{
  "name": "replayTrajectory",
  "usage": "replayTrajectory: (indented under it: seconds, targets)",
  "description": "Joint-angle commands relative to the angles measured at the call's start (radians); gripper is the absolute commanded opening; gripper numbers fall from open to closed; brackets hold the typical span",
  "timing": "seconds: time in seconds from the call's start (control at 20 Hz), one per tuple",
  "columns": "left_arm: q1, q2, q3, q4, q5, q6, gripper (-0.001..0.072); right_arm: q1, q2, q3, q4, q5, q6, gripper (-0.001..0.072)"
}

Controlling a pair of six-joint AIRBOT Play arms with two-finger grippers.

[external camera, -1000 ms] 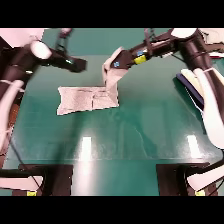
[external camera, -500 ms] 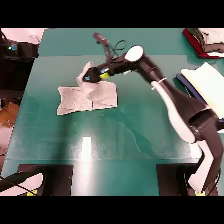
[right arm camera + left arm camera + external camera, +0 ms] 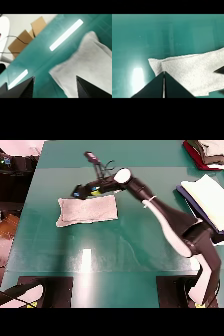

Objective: Fold the shirts.

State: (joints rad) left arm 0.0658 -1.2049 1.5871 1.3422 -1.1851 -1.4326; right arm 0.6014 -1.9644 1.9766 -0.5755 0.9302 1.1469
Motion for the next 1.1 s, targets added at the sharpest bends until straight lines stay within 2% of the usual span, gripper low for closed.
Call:
replayTrajectory:
  seconds: [0.0, 0.15, 0.25, 0.5, 0.6, 0.75, 0.9, 0.95, 1.05]
  targets:
    - [0.002, 0.0, -0.002, 0.0, -0.013, 0.0, 0.0023, -0.145, 0.106, -0.155, -0.13, 0.163, 0.047, 0.0555]
    - [0.002, 0.0, -0.009, -0.011, -0.011, 0.0, 0.0023, -0.285, 0.157, -0.291, -0.222, 0.255, 0.117, 0.0557]
    - [0.001, 0.0, -0.009, -0.014, -0.011, 0.0, 0.0022, -0.36, 0.159, -0.374, -0.174, 0.281, 0.132, 0.065]
    - [0.002, 0.0, -0.009, -0.014, -0.011, 0.001, 0.0023, -0.39, 0.113, -0.517, 0.0, 0.194, 0.135, 0.0651]
    - [0.002, 0.0, -0.009, -0.014, -0.011, 0.006, 0.0023, -0.359, 0.072, -0.51, 0.058, 0.168, 0.135, 0.065]
    - [0.002, 0.0, -0.009, -0.014, -0.012, 0.027, 0.0023, -0.295, -0.011, -0.415, 0.061, 0.172, 0.138, 0.065]
    - [0.002, 0.0, -0.009, -0.014, -0.012, 0.027, 0.0023, -0.229, -0.09, -0.299, 0.062, 0.165, 0.183, 0.0649]
    - [0.002, 0.0, -0.009, -0.014, -0.012, 0.027, 0.0023, -0.208, -0.111, -0.268, 0.071, 0.163, 0.185, 0.0642]
    - [0.002, 0.0, -0.009, -0.014, -0.013, 0.027, 0.0023, -0.17, -0.148, -0.206, 0.086, 0.153, 0.183, 0.0456]
